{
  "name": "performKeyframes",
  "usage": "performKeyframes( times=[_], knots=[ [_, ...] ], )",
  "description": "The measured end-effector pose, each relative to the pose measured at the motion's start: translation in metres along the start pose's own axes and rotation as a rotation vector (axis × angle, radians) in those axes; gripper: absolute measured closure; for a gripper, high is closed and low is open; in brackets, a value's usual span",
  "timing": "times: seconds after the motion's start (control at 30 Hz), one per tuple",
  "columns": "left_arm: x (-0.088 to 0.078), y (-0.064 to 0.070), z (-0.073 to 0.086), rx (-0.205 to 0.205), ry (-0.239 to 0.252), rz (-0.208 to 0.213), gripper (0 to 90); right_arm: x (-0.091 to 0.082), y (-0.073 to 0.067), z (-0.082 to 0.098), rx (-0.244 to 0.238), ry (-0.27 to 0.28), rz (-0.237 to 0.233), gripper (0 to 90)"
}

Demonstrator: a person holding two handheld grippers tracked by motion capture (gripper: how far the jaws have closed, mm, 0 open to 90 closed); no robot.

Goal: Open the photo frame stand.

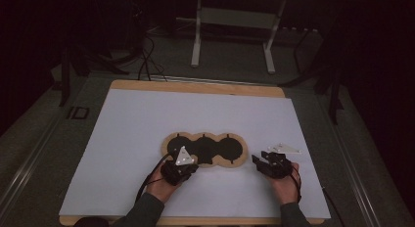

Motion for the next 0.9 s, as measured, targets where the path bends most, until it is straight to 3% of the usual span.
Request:
performKeyframes(
  times=[0.3,0.9],
  knots=[
    [0.0065,-0.0002,-0.0022,-0.020,0.008,-0.004,90.0,-0.0007,0.0008,0.0000,0.003,0.004,-0.003,54.0],
    [0.0054,0.0014,-0.0055,-0.018,0.012,-0.008,90.0,-0.0002,0.0010,0.0003,0.001,-0.001,0.000,53.8]
  ],
)
Point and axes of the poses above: each handheld gripper's, and its own axes: x roughly forward along the jaws, z roughly out of its underside, y roughly to its right, the point moved 4 cm from there along x, roughly forward along the jaws, and after that the axes turned 5 degrees about -x, right-handed, at the moved point
